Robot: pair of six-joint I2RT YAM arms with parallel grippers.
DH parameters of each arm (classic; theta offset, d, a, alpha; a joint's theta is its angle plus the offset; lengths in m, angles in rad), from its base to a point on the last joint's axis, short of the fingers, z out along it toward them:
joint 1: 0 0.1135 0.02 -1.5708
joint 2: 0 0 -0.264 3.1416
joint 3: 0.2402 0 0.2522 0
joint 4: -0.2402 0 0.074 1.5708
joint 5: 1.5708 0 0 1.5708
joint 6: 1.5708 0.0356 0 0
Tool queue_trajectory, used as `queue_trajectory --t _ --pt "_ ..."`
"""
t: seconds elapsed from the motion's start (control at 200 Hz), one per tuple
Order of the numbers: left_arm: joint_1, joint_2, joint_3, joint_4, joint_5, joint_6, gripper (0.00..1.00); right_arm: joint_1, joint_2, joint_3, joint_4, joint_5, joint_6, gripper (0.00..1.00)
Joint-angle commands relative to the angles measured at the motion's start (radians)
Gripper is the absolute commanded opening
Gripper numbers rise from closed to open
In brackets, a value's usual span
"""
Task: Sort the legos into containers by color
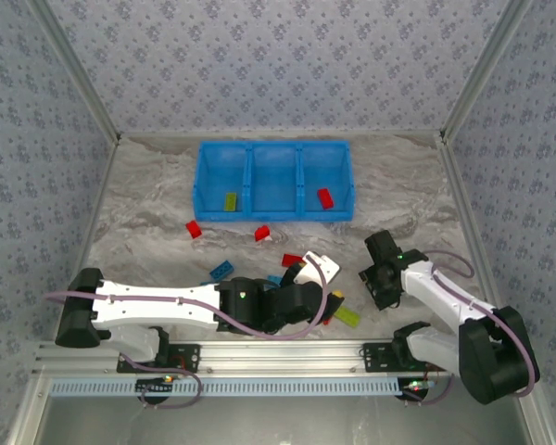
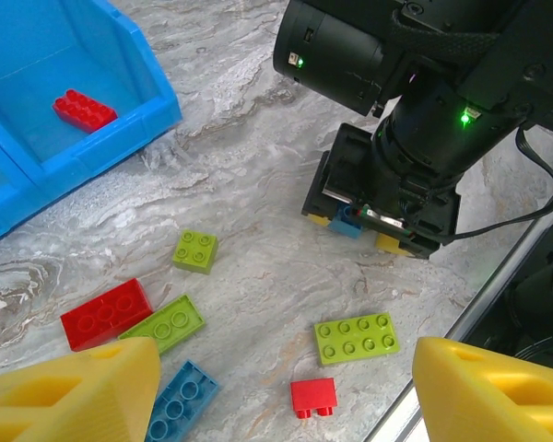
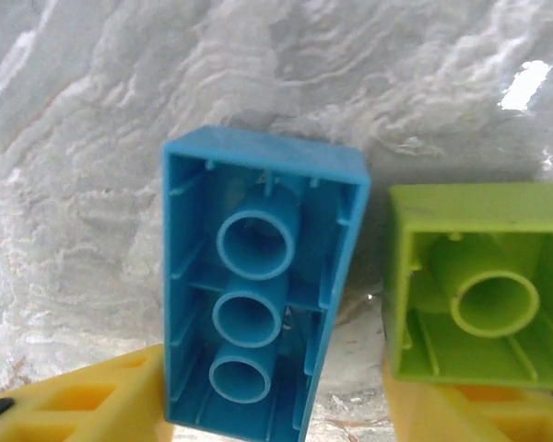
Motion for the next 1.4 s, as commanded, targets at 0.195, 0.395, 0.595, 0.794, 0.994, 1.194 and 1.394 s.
queue_trajectory --t 0.195,0.395,0.595,0.794,0.994,1.194,1.394 --pt "-0.003 -0.006 0.030 0.023 -0.004 -0.007 0.73 -0.026 0.030 0.025 0.057 0.023 -0.080 0.33" --pt "0.006 -0.009 0.042 -0.017 -0.040 -0.067 0.73 0.061 -0.004 0.111 -0.009 0.111 -0.140 0.27" --pt "0.095 -0.055 0.095 -0.100 -0.010 -0.155 0.75 0.300 0.008 0.317 -0.081 0.319 -0.250 0.27" --pt "0.250 -0.088 0.182 -0.239 0.032 -0.199 0.75 0.373 0.219 0.541 0.037 0.262 -0.547 0.29" --pt "0.427 -0.177 0.195 -0.349 0.028 -0.214 0.76 0.406 0.520 0.873 -0.007 0.214 -0.753 0.29" --pt "0.582 -0.288 0.137 -0.375 0.048 -0.211 0.78 0.409 0.813 1.196 -0.078 0.211 -0.783 0.29" --pt "0.657 -0.326 0.140 -0.389 0.089 -0.162 0.79 0.396 1.043 1.431 -0.122 0.199 -0.783 0.29"
